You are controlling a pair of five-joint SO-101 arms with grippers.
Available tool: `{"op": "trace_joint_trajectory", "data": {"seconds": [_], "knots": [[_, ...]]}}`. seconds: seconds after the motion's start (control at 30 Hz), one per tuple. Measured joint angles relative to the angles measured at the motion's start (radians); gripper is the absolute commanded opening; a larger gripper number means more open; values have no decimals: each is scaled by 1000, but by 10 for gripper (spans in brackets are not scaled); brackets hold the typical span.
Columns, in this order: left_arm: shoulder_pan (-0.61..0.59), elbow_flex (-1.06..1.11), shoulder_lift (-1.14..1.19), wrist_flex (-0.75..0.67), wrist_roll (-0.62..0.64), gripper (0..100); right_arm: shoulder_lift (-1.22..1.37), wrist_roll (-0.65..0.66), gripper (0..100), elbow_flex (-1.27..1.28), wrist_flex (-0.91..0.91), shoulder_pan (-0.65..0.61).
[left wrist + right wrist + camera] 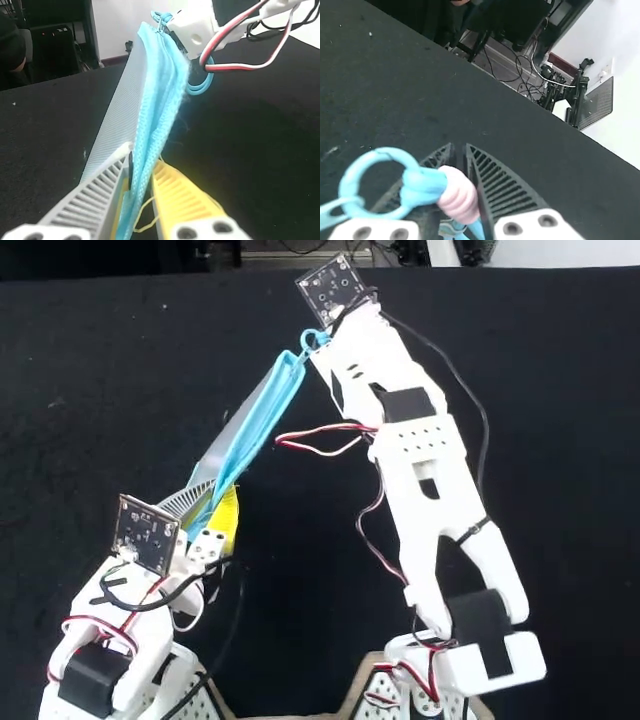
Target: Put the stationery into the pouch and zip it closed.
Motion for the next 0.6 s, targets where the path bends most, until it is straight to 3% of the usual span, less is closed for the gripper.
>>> {"op": "trace_joint_trajectory", "data": {"seconds": [0.4, 0.6], "knots": [[0, 0, 0, 11, -2, 30, -23, 0, 20, -9, 78, 2], [0, 0, -11, 28, 0, 30, -141, 0, 221, -9, 270, -21]]}}
